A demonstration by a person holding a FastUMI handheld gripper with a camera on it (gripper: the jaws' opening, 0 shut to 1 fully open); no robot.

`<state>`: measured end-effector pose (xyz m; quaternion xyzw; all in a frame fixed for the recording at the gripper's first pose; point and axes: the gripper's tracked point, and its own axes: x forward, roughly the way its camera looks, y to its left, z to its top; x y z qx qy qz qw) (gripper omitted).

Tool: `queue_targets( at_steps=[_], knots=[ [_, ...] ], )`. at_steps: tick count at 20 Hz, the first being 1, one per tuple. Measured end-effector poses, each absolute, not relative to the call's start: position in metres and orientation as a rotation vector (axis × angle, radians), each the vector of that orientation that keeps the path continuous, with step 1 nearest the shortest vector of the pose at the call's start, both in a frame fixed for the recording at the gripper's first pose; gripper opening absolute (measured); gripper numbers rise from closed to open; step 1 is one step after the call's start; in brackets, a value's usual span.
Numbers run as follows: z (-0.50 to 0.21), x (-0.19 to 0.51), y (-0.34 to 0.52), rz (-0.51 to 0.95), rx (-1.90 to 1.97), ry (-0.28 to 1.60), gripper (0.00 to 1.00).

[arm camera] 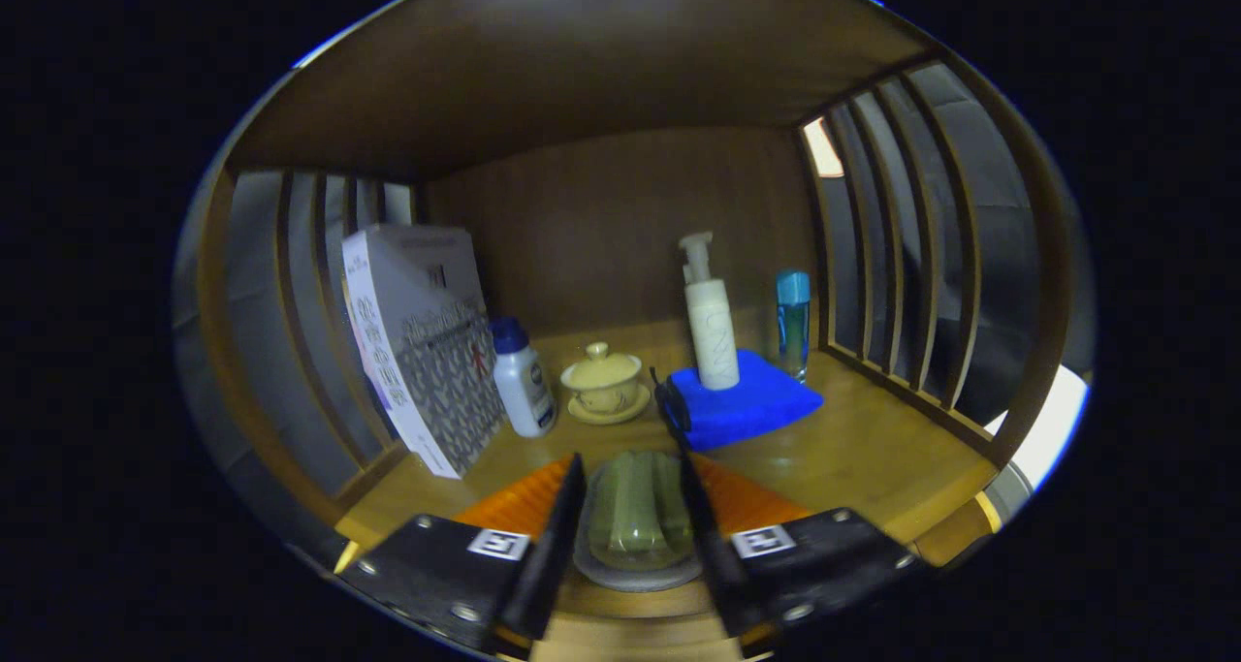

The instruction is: Pull open the drawer, take out the items inside it, and place them on the countertop above the cabinet.

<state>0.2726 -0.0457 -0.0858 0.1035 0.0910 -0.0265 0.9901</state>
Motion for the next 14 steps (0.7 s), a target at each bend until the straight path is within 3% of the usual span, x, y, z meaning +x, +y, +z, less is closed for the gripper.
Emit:
queue_targets(
  at_steps=[2,9,14],
  knots=[
    [-0.065,0.249,-0.049,-0.054,0.265,0.108,0.96],
    [-0.007,0.137,-0.065,-0.102,0.253,-0.054,0.95],
    [-0.029,0.06,-0.048,-0.063,0.243,-0.041,0.95]
  ],
)
